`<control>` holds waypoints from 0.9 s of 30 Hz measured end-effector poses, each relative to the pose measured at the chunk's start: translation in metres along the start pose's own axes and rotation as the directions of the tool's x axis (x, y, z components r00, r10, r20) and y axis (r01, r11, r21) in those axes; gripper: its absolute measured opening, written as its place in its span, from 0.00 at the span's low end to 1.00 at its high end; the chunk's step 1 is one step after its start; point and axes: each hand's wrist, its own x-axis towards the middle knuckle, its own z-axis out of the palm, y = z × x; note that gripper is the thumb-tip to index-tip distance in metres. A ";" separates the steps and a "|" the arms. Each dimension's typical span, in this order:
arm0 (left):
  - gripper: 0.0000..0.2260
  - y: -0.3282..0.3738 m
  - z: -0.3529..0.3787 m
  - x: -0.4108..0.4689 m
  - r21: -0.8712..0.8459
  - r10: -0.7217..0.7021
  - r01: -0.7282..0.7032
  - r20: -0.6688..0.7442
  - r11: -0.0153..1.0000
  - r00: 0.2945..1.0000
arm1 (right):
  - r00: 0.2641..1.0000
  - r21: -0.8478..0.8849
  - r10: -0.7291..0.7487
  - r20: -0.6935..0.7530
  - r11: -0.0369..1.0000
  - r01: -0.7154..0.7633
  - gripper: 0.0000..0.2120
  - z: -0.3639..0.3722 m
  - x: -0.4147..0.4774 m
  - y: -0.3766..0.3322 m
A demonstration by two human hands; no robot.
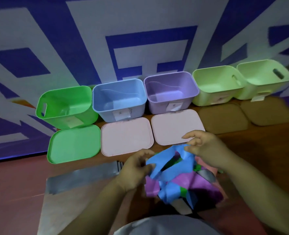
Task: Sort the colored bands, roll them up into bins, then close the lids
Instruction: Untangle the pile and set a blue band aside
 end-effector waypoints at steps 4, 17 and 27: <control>0.10 0.005 0.010 0.004 0.135 -0.013 0.017 -0.028 0.991 1.000 | 1.000 0.012 0.010 0.013 1.000 -0.010 0.12 -0.037 -0.001 0.021; 0.11 0.010 0.059 0.000 0.625 0.149 -0.078 -0.062 0.777 0.987 | 0.996 -0.138 -0.060 0.070 0.988 0.069 0.17 -0.059 -0.003 0.093; 0.14 -0.025 0.025 0.010 0.580 0.104 -0.100 0.027 0.808 0.994 | 0.994 -0.313 -0.033 -0.103 0.950 -0.001 0.14 0.013 -0.015 0.110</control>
